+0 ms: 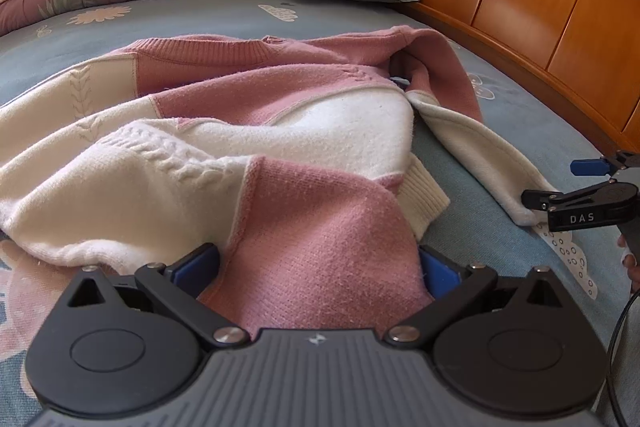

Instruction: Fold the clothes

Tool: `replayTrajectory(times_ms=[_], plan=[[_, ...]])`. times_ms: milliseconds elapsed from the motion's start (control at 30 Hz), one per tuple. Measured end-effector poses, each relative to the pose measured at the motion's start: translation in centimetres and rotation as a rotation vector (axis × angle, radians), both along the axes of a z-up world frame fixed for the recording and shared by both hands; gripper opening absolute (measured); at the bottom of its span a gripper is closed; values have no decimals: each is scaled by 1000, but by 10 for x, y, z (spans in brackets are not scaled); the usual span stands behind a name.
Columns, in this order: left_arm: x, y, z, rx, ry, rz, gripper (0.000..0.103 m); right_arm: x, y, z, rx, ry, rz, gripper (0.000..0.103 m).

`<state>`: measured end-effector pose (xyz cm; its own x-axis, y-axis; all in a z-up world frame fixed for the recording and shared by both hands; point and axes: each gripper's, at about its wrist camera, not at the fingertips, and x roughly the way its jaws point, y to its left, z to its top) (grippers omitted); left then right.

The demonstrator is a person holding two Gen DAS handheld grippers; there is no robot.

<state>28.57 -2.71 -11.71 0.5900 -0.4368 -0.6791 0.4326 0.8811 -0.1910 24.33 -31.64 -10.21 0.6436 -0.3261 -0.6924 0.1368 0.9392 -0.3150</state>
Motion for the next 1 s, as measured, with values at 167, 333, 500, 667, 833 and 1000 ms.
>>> replayTrajectory(times_ms=[167, 333, 500, 667, 833, 1000], plan=[[-1, 3, 3, -9, 3, 0, 102, -24, -40, 14, 41, -35, -72, 103], [-7, 10, 14, -66, -47, -4, 102, -13, -24, 42, 84, -143, 68, 103], [-19, 20, 28, -90, -209, -49, 102, 55, 17, 52, 3, -168, 213, 103], [-13, 34, 26, -137, -216, -40, 102, 135, 51, 45, -99, -136, 311, 103], [-5, 45, 21, -168, -206, -14, 102, 197, 62, 34, -214, -89, 365, 103], [4, 57, 15, -218, -186, 19, 102, 255, 49, 38, -116, -119, 335, 103]])
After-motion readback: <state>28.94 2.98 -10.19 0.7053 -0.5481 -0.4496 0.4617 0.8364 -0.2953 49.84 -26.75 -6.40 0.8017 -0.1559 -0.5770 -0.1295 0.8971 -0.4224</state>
